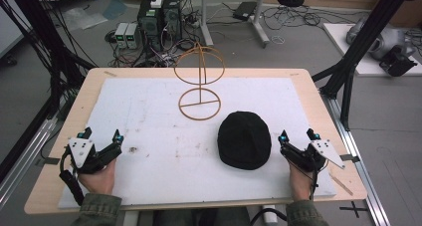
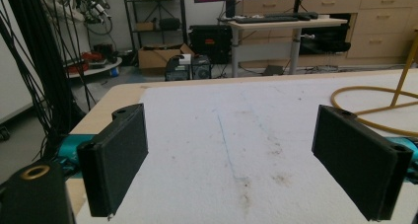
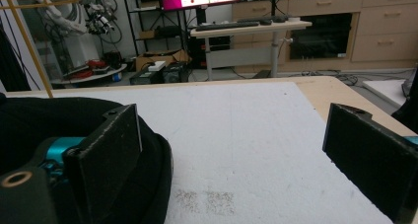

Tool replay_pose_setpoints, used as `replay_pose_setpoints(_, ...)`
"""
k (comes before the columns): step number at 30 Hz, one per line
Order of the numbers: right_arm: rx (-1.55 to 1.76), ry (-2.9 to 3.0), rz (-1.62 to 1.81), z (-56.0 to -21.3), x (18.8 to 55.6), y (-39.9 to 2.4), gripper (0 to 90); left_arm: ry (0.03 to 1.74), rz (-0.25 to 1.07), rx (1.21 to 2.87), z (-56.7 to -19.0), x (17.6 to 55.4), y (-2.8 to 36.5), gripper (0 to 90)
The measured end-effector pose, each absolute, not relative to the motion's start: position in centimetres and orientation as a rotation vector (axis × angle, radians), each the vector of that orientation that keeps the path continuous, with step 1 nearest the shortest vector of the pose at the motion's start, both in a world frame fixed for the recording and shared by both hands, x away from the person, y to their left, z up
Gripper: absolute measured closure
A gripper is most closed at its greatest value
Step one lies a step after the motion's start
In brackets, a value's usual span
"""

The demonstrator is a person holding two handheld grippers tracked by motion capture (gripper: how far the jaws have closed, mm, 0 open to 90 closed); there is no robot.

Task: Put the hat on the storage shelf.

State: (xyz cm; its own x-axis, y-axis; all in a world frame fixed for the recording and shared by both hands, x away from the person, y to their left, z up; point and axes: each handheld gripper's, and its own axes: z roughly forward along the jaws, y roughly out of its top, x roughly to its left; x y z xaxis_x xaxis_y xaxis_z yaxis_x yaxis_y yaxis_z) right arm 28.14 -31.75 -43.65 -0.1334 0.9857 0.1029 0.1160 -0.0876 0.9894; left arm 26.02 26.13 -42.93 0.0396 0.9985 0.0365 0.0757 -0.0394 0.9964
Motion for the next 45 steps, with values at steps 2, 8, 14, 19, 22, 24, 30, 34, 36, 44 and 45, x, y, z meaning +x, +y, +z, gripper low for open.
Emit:
replay_pose_setpoints(2,1.295,1.349,1.329,-43.7,28.1,-31.8,6.8,1.207,1.164,1.303,-42.9,26.0,26.1,14.5)
replay_pose_setpoints(8,1.304,1.342,1.334,-43.7,28.1,-32.0,6.8,1.196,1.137,1.294,-42.8,26.0,26.0,16.2)
replay_pose_setpoints(14,1.331,1.326,1.353,-43.6,28.0,-32.2,6.8,1.202,1.132,1.289,-42.9,26.0,26.0,15.5)
replay_pose_setpoints(19,1.336,1.327,1.356,-43.6,28.0,-32.3,6.8,1.205,1.115,1.286,-43.0,26.0,26.2,15.4)
replay_pose_setpoints(22,1.336,1.331,1.358,-43.6,28.0,-32.3,6.8,1.203,1.115,1.27,-42.9,25.9,26.2,15.4)
replay_pose_setpoints(24,1.34,1.333,1.358,-43.5,28.1,-32.3,6.8,1.206,1.114,1.272,-42.9,25.9,26.2,15.4)
replay_pose_setpoints(30,1.349,1.34,1.383,-43.4,28.2,-32.3,6.8,1.216,1.1,1.277,-43.0,26.1,26.3,15.4)
replay_pose_setpoints(34,1.352,1.372,1.403,-43.1,28.3,-32.0,6.8,1.218,1.098,1.273,-43.0,26.0,26.4,15.4)
replay_pose_setpoints(36,1.341,1.383,1.409,-43.0,28.4,-31.9,6.8,1.222,1.095,1.274,-43.0,26.1,26.4,15.4)
replay_pose_setpoints(44,1.318,1.439,1.444,-42.7,28.6,-31.2,6.8,1.221,1.085,1.287,-43.0,26.2,26.3,15.5)
replay_pose_setpoints(45,1.299,1.459,1.446,-42.7,28.7,-31.1,6.8,1.222,1.085,1.282,-43.0,26.2,26.4,15.5)
